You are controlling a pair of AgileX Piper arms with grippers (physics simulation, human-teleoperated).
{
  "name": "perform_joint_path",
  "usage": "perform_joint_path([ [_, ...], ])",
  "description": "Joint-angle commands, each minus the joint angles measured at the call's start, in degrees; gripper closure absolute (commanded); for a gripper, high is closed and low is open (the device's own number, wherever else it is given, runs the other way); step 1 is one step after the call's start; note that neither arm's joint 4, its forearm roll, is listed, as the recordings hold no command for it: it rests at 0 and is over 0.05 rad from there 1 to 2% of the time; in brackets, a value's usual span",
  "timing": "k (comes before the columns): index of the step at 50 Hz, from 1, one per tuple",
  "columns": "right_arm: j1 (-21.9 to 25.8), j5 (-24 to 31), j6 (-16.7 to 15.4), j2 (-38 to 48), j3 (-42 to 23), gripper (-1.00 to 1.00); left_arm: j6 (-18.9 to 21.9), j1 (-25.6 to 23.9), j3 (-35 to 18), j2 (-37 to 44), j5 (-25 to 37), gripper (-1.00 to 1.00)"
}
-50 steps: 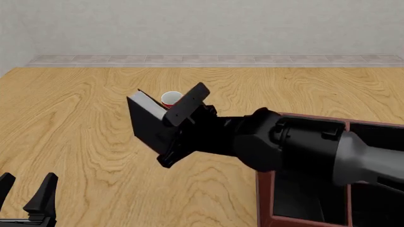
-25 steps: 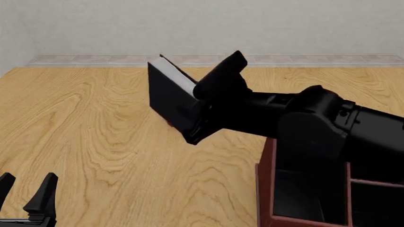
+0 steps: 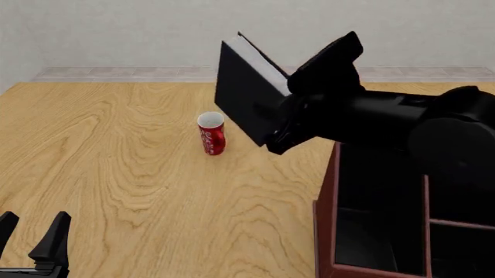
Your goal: Pick up the book and place it in the left compartment of the caddy.
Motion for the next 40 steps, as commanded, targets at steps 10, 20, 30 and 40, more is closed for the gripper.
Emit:
perform_joint_path([
  [10, -3.8, 4.1, 2.6, -5.9, -0.8, 1.00, 0.0, 0.0, 0.0, 0.0, 0.0, -1.00],
  [20, -4.7, 7.5, 3.1, -9.2, -1.7, 1.00, 0.0, 0.0, 0.0, 0.0, 0.0, -1.00],
  [30, -6.0, 9.1, 3.5, -12.2, -0.6, 1.00, 0.0, 0.0, 0.0, 0.0, 0.0, -1.00],
  [40, -6.7, 9.7, 5.0, -15.1, 1.6, 1.00, 0.0, 0.0, 0.0, 0.0, 0.0, -1.00],
])
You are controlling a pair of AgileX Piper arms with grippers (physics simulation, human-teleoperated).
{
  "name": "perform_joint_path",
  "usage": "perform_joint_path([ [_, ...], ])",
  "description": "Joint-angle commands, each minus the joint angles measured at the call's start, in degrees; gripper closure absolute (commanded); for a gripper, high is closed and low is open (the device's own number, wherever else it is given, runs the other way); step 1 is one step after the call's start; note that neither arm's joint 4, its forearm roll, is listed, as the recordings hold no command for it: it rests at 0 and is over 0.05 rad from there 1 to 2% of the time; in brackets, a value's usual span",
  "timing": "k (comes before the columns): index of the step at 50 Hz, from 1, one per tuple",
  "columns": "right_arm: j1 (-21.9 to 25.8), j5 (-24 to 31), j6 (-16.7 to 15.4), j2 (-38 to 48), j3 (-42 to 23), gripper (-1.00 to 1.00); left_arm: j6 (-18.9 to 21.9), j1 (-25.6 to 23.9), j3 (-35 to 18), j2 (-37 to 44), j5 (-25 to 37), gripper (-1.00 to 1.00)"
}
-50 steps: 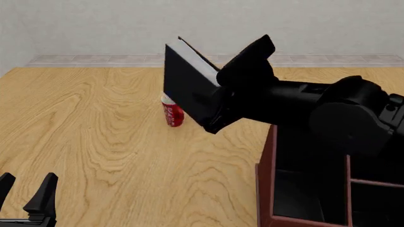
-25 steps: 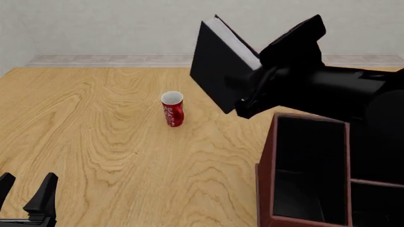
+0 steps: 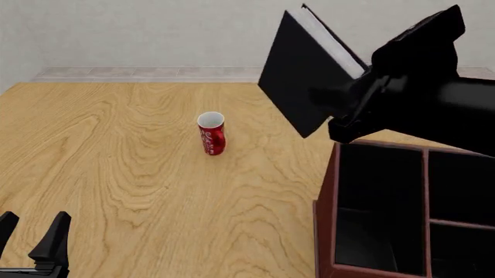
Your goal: Pick up the book and place it in the left compartment of the caddy.
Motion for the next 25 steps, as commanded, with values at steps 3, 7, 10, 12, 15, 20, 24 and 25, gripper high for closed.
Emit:
perform_joint_path([
  [3, -1.4, 2.1, 3.6, -4.9, 0.7, 1.00, 0.0, 0.0, 0.0, 0.0, 0.0, -1.00],
  [7, -1.4, 3.4, 5.9, -5.9, 0.4, 1.00, 0.0, 0.0, 0.0, 0.0, 0.0, -1.00],
  [10, -1.6, 5.5, 6.7, -6.9, -0.5, 1.00, 0.0, 0.0, 0.0, 0.0, 0.0, -1.00],
  [12, -2.0, 6.6, 6.8, -7.6, -1.2, 1.00, 0.0, 0.0, 0.0, 0.0, 0.0, -1.00],
  [15, -3.4, 8.2, 6.2, -8.4, -1.6, 1.00, 0.0, 0.0, 0.0, 0.0, 0.0, -1.00],
  [20, -4.9, 10.5, 6.5, -9.4, -2.6, 1.00, 0.0, 0.0, 0.0, 0.0, 0.0, -1.00],
  [24, -6.0, 13.0, 6.7, -9.6, -3.4, 1.00, 0.0, 0.0, 0.0, 0.0, 0.0, -1.00],
  [25, -6.4, 13.1, 7.4, -9.9, -3.6, 1.00, 0.0, 0.0, 0.0, 0.0, 0.0, -1.00],
])
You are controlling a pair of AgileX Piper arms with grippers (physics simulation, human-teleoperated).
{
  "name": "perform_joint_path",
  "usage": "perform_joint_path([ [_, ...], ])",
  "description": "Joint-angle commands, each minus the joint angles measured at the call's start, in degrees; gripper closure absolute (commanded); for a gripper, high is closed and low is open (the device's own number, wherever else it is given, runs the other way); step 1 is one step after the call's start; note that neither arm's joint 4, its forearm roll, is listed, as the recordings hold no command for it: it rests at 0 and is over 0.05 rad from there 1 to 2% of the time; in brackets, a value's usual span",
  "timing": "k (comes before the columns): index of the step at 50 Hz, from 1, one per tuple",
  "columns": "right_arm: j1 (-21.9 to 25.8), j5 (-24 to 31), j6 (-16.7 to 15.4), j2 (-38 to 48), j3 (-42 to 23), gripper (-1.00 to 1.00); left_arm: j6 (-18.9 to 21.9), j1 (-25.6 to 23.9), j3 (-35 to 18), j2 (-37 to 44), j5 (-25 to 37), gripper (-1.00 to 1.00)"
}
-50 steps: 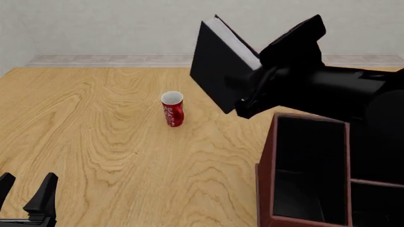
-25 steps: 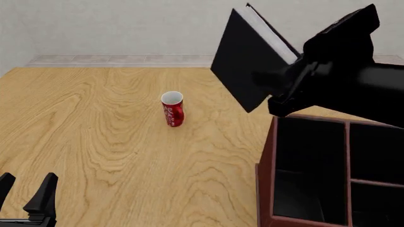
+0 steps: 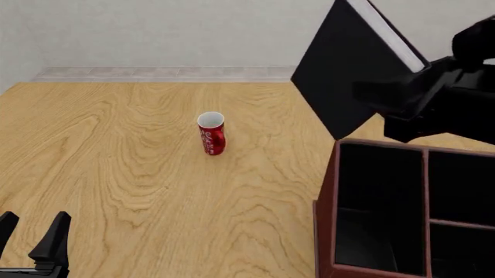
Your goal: Pick up the book and place it in the left compartment of the caddy.
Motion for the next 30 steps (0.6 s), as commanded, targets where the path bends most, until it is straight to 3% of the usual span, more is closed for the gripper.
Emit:
perform_joint_path([
  [1, -2.1, 5.6, 3.4, -2.2, -2.8, 1.00, 0.0, 0.0, 0.0, 0.0, 0.0, -1.00],
  [30, -2.3, 16.7, 10.0, -2.6, -7.4, 1.00, 0.0, 0.0, 0.0, 0.0, 0.0, -1.00],
])
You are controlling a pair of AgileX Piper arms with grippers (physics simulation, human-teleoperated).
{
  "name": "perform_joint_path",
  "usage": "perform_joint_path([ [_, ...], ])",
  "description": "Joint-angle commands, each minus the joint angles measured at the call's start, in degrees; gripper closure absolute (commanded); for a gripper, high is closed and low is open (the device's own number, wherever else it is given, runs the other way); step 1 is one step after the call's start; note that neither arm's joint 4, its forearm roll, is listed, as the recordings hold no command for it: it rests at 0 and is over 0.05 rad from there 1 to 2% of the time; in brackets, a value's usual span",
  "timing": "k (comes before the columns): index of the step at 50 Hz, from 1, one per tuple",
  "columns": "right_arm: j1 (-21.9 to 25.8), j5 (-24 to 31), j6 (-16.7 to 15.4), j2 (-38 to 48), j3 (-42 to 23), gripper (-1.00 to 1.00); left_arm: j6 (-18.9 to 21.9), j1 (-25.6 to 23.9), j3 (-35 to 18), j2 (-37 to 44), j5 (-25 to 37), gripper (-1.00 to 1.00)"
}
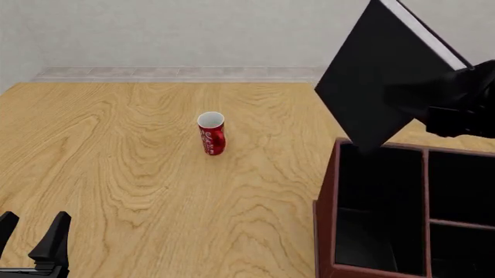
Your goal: Pick up the book and place it in the left compartment of the caddy.
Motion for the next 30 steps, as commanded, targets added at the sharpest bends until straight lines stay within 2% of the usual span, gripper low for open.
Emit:
perform_joint_path([
  [1, 0.2, 3.8, 4.0, -0.6, -1.8, 1.00, 0.0, 0.0, 0.0, 0.0, 0.0, -1.00],
  [3, 0.2, 4.6, 3.8, -0.7, -2.1, 1.00, 0.0, 0.0, 0.0, 0.0, 0.0, -1.00],
  [4, 1.1, 4.9, 5.8, -0.7, -1.8, 1.00, 0.0, 0.0, 0.0, 0.0, 0.0, -1.00],
  [8, 0.4, 5.8, 5.0, -1.1, -2.3, 1.00, 0.0, 0.0, 0.0, 0.0, 0.0, -1.00],
  [10, 0.7, 6.5, 5.9, -1.4, -2.2, 1.00, 0.0, 0.0, 0.0, 0.0, 0.0, -1.00],
  [30, -0.8, 10.2, 7.6, -5.9, 0.3, 1.00, 0.0, 0.0, 0.0, 0.0, 0.0, -1.00],
])
